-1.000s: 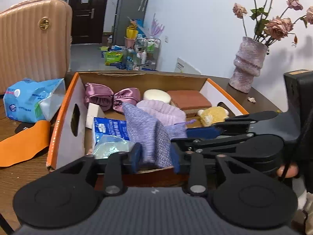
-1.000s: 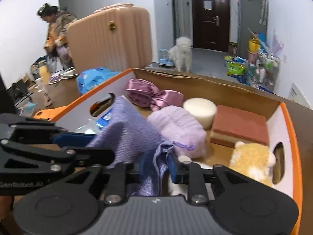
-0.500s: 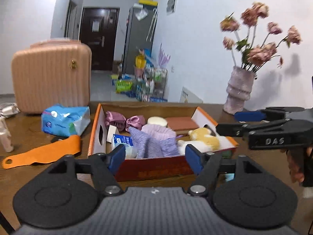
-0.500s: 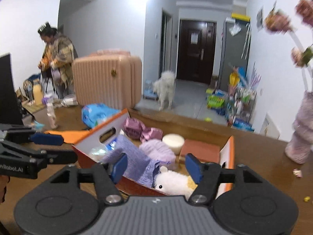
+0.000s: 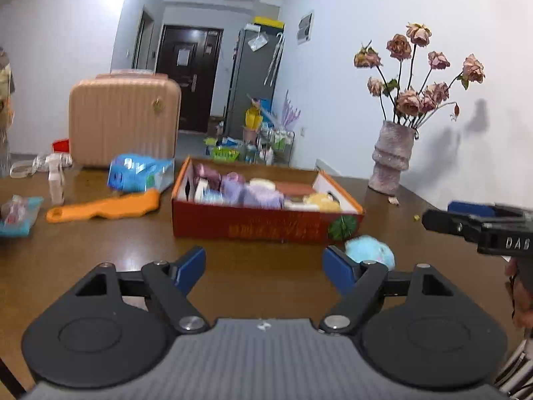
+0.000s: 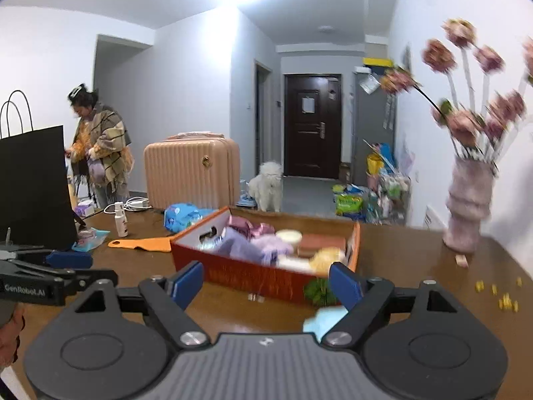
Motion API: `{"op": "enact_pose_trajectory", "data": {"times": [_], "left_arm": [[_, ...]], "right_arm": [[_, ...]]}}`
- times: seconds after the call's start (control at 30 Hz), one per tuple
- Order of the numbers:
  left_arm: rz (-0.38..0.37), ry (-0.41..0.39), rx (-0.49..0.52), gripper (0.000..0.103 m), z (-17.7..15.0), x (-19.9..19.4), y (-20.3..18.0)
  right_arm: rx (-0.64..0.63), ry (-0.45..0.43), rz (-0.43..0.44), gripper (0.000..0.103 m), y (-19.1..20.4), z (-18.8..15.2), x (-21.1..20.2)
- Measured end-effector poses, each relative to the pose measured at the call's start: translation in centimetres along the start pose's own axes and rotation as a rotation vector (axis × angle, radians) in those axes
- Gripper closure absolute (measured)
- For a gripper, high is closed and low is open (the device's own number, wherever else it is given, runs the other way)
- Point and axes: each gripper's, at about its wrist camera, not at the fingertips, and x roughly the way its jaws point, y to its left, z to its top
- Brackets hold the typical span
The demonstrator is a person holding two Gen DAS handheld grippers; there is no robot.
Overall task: Organize soft objects
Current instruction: 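Withdraw both tools from the box back over the table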
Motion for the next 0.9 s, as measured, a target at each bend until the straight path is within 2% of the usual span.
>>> {"op": "enact_pose_trajectory", "data": {"times": [0.23, 0.37, 0.53, 0.9], "left_arm": [[0.012, 0.039, -0.006, 0.023, -2.7, -1.4, 0.1], [0.005, 0.036, -0.003, 0.022, -2.9, -1.7, 0.0], [-0.017, 0.058, 0.012, 0.022, -3.3, -1.1, -0.4], [-0.019, 0.121, 0.024, 0.021, -3.7, 2.4, -0.4]], "right_arm": [[0.027, 0.066, -0.063, 0.02, 0.0, -6.1, -1.7], [0.022, 0.079, -0.115, 0.02, -0.1, -7.8, -2.7], [0.078, 0.083, -0.16, 0.019, -0.9, -8.5, -2.8], [0.112, 0.08, -0.165, 0.019, -2.1, -8.7, -0.2]]}}
